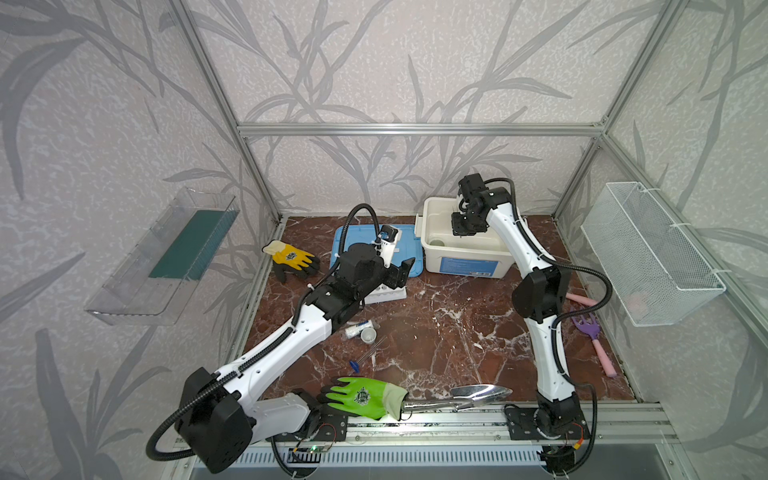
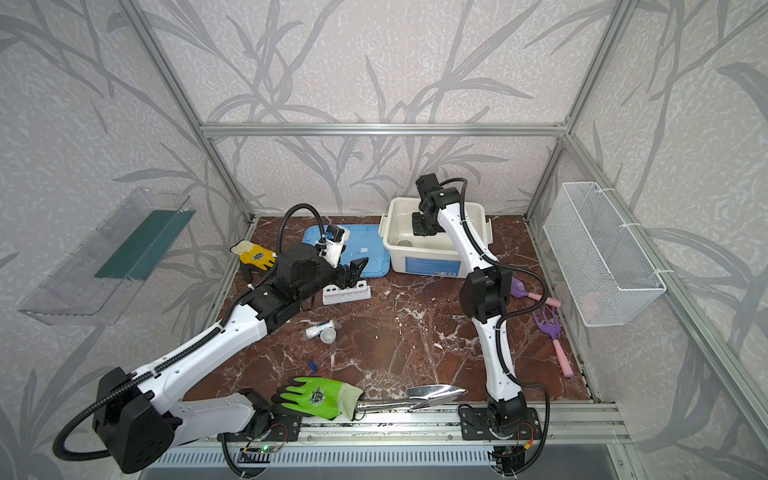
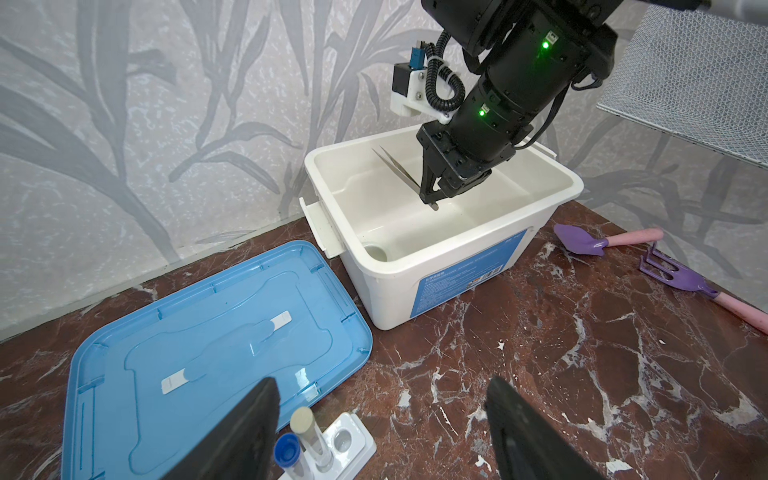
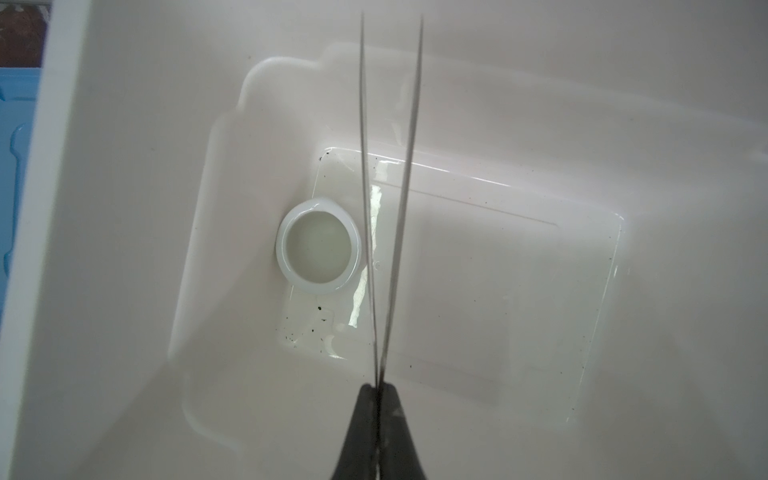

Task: Organize the chemistry lab equipment
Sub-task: 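Lift the tweezers with the right gripper and carry them over the tub, then lower the tweezers into the tub, open the right gripper and lift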

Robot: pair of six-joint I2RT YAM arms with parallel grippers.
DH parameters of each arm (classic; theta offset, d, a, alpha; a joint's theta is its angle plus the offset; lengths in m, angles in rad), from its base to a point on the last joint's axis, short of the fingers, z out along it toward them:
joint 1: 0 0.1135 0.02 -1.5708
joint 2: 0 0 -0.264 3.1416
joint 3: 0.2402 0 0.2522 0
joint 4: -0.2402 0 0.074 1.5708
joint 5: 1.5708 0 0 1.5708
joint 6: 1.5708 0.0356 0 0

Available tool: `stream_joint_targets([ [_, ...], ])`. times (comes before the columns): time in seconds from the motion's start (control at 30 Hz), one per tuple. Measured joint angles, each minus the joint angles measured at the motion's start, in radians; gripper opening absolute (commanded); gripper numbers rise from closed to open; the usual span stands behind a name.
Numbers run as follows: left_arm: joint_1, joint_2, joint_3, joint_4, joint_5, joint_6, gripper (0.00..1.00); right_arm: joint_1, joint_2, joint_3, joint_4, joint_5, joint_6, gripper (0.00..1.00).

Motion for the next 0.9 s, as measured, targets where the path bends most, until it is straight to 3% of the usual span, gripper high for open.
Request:
stream_joint_targets([
  [0.9,0.022,-0.027,-0.002,-0.006,-0.013,0.000,0.79,-0.041,0.139,-0.050,0.057,-0.026,0.129,0.00],
])
